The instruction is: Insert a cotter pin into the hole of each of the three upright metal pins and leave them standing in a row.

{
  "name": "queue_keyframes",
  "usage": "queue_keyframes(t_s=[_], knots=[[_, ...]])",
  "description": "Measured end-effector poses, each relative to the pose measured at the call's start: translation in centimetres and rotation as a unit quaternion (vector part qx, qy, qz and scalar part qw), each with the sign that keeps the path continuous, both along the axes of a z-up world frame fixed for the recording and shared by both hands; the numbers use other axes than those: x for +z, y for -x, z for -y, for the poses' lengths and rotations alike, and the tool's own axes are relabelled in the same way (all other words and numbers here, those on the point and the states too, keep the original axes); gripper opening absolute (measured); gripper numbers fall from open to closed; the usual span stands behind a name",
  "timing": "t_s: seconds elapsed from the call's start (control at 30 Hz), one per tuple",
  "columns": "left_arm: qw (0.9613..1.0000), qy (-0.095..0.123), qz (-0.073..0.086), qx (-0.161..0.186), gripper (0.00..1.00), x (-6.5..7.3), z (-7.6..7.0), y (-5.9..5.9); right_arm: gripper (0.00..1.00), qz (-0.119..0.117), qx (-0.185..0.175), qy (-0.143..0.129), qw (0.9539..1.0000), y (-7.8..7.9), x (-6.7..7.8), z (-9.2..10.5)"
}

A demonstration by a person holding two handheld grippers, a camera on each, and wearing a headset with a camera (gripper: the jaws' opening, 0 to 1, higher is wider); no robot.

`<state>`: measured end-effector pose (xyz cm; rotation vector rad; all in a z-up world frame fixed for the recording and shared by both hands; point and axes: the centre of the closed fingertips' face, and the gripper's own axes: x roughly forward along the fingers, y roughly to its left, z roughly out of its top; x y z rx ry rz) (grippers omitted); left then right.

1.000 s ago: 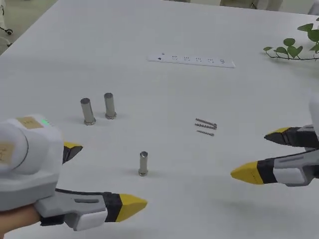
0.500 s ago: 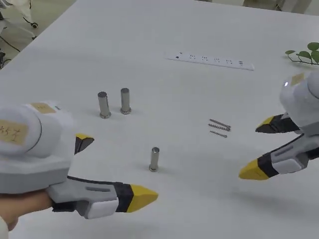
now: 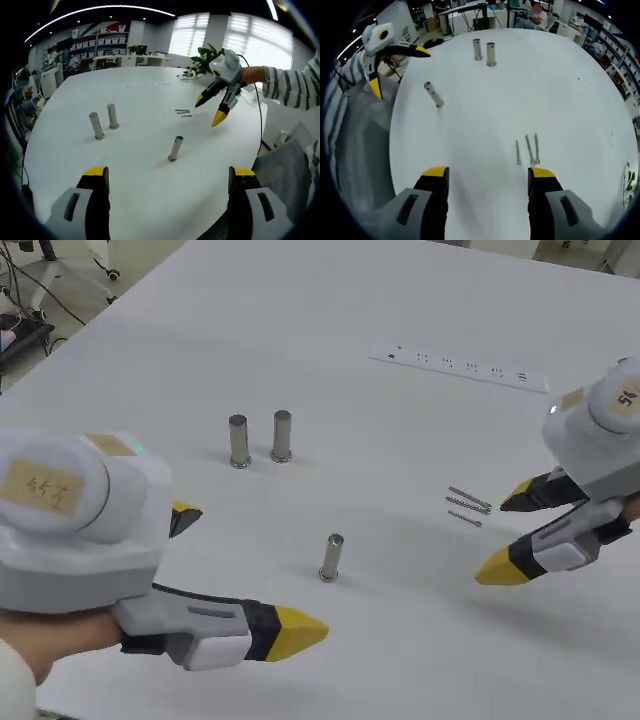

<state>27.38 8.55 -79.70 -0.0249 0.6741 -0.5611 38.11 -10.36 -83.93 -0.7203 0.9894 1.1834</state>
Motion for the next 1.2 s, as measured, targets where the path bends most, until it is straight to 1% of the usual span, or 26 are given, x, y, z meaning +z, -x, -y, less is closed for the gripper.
queue_keyframes(t_s=[0.03, 0.07, 0.13, 0.17, 0.23, 0.3, 0.37, 0.43, 0.5, 0.57, 0.67, 0.7, 0.8, 0.97, 1.0, 1.03, 1.07, 1.1, 1.13, 1.17, 1.2], knots=[[1.0, 0.001, -0.001, 0.001, 1.0, 0.0, 0.0, 0.0, 0.63, 0.0, 0.0, 0.0, 1.0, -0.2, -0.1, -0.1], [1.0, 0.001, -0.002, 0.001, 1.0, 0.0, -0.1, 0.1, 0.62, -0.005, -0.004, -0.003, 1.0, -0.3, -0.1, -0.3], [1.0, 0.0, 0.0, 0.0, 1.0, -0.1, -0.1, 0.1, 0.6, -0.021, -0.014, -0.02, 0.9995, -0.4, -0.4, -0.9], [1.0, -0.001, 0.002, -0.001, 1.0, -0.1, -0.2, 0.1, 0.59, -0.025, -0.015, -0.023, 0.9993, -0.4, -0.6, -1.0], [1.0, -0.002, 0.002, -0.001, 1.0, -0.1, -0.2, 0.1, 0.59, -0.024, -0.01, -0.016, 0.9995, -0.7, -1.1, -0.9], [1.0, 0.0, 0.0, 0.001, 1.0, -0.2, -0.2, 0.1, 0.57, -0.003, -0.001, -0.005, 1.0, -1.6, -1.3, -0.7], [1.0, 0.006, -0.001, 0.003, 1.0, -0.2, -0.1, 0.1, 0.54, -0.003, -0.004, -0.008, 1.0, -2.0, -1.5, -0.9], [1.0, 0.005, -0.002, -0.001, 1.0, -0.4, 0.2, 0.2, 0.5, -0.004, -0.007, -0.011, 0.9999, -2.3, -1.5, -1.1], [1.0, 0.003, -0.004, -0.002, 1.0, -0.5, 0.3, 0.2, 0.49, -0.004, -0.008, -0.014, 0.9999, -2.5, -1.6, -1.3], [0.9999, 0.008, -0.008, -0.001, 1.0, -0.6, 0.4, 0.3, 0.48, -0.004, -0.004, -0.012, 0.9999, -2.5, -1.7, -1.5], [0.9999, 0.009, -0.007, -0.006, 1.0, -0.7, 0.6, 0.3, 0.45, -0.012, 0.008, 0.004, 0.9999, -2.3, -2.2, -1.4], [0.9999, 0.008, -0.005, -0.009, 1.0, -0.7, 0.8, 0.3, 0.43, -0.014, 0.01, 0.007, 0.9998, -2.3, -2.3, -1.4], [0.9998, 0.008, -0.006, -0.015, 1.0, -0.8, 1.1, 0.4, 0.37, -0.024, 0.014, 0.016, 0.9995, -2.1, -2.6, -1.3], [0.9998, 0.011, -0.006, -0.018, 1.0, -0.8, 1.3, 0.4, 0.33, -0.021, 0.015, 0.021, 0.9995, -2.3, -2.5, -1.2], [0.9998, 0.011, -0.005, -0.018, 1.0, -0.8, 1.3, 0.4, 0.32, -0.016, 0.019, 0.024, 0.9994, -2.5, -2.5, -1.2], [0.9998, 0.01, -0.001, -0.02, 1.0, -0.7, 1.3, 0.3, 0.3, -0.01, 0.024, 0.027, 0.9993, -2.5, -2.6, -1.1], [0.9998, 0.008, 0.003, -0.019, 1.0, -0.7, 1.3, 0.3, 0.26, -0.006, 0.032, 0.034, 0.9989, -2.6, -2.6, -1.0], [0.9998, 0.006, 0.006, -0.018, 1.0, -0.7, 1.2, 0.2, 0.23, 0.004, 0.042, 0.043, 0.9982, -2.7, -2.6, -0.9], [0.9998, 0.005, 0.008, -0.019, 1.0, -0.7, 1.1, 0.2, 0.2, 0.009, 0.044, 0.048, 0.9979, -2.8, -2.7, -0.8], [0.9998, 0.006, 0.007, -0.02, 1.0, -0.7, 1.1, 0.2, 0.18, 0.014, 0.044, 0.05, 0.9977, -2.9, -2.7, -0.9], [0.9998, 0.008, 0.005, -0.02, 1.0, -0.7, 1.1, 0.3, 0.17, 0.014, 0.044, 0.051, 0.9976, -2.9, -2.7, -1.0]])
